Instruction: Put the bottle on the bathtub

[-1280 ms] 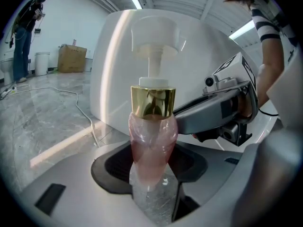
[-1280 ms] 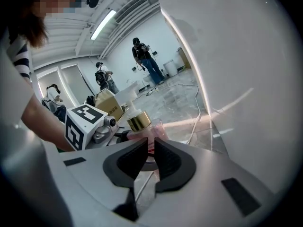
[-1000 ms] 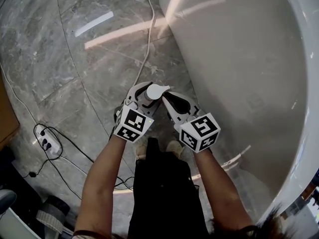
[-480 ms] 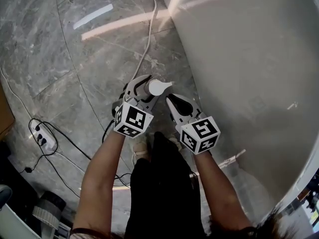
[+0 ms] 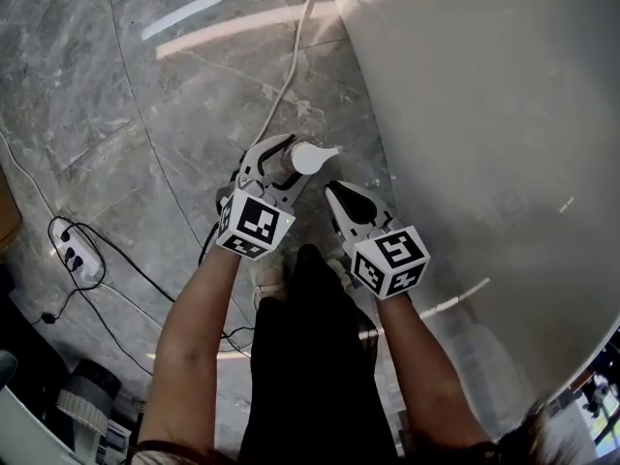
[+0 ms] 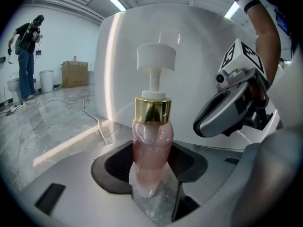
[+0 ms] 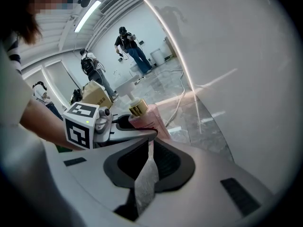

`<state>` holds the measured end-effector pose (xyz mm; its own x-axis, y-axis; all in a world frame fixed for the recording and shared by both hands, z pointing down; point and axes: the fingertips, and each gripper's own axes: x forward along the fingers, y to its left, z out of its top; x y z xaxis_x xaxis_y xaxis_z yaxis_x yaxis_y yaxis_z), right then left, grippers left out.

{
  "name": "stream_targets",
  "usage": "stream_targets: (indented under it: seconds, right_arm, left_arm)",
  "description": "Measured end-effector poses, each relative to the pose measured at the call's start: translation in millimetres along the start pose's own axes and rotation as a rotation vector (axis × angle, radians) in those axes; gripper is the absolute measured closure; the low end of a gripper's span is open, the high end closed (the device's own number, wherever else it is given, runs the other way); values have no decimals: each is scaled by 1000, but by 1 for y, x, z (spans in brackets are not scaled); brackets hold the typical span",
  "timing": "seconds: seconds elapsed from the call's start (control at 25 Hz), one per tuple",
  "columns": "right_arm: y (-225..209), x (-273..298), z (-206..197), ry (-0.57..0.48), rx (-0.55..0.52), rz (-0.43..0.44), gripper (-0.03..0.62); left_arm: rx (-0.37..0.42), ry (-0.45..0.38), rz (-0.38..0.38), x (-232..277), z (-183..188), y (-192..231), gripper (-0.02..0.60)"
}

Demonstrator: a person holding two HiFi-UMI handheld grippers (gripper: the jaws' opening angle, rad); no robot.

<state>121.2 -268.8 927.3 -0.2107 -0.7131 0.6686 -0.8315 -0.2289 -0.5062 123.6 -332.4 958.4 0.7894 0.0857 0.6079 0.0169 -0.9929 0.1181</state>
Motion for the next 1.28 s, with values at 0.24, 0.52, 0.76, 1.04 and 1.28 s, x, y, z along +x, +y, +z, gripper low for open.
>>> stream_targets:
  seconds: [0.24,0.52,0.76,1.04,1.28]
  right_arm:
    - [-3,-1,-17,21,34,-36,540]
    - [5,-4,-22,33,33,-44,540]
    - [13,-14,-10,22,49,-44,540]
    - [24,-30,6,18,61,-47,540]
    - [39,-48,14,28,63,-49,540]
  left_arm:
    - [-23,7,-14,-8,-11,-3,353]
    - [-51,18,-28,-8,-12,-13,351]
    - [-127,47,12,-15,-8,-14,334]
    - [-118,143,21,-32,-5,-15,333]
    - [-131,186,14,-56,4,-23,333]
